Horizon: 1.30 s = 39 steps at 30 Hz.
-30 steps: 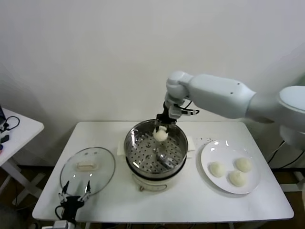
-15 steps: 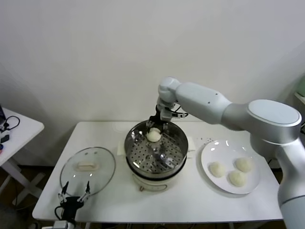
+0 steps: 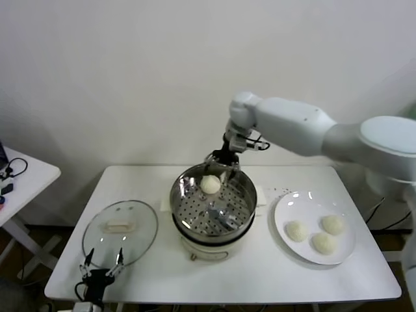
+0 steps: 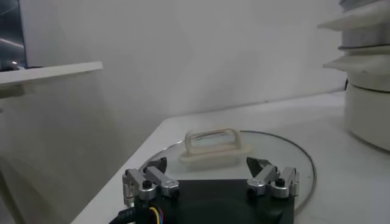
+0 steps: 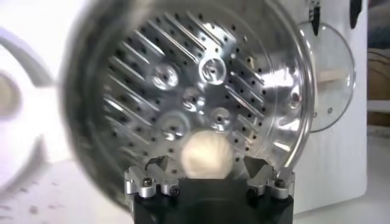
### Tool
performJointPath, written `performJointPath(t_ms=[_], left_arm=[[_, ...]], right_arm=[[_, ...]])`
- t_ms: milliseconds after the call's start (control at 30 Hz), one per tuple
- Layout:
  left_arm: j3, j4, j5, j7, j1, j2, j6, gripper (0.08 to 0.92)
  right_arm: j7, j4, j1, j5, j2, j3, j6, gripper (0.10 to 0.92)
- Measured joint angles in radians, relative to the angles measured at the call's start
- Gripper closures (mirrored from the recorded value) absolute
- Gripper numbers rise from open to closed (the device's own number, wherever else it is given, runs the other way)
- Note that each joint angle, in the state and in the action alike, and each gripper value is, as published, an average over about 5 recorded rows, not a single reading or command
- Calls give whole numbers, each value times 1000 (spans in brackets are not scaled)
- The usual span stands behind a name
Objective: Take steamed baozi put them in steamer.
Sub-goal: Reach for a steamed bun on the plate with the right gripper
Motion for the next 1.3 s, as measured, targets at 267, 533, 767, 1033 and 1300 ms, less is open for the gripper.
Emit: performJointPath(t_ms=[267,533,767,1033,1300], left_arm=[[-6,-5,-6,1,5,0,-1,177],[-3,-9,-12,1,2,-1,-1,177],[-5,-17,-18,2,3,-1,-3,177],[-5,-15,-16,2,4,-1,-4,177],[-6,-8,-14,2,5,-1,-6,177]], right_arm=[[62,203,198,201,-176,-298,-111,203],[177,414,274,333,-327,-464,-526,203],[265,503,233,371,-420,-491,-872,203],[331,523,111,380,-458,-423,-1079,203],[358,492,-13,365,-473,-340,-1151,203]])
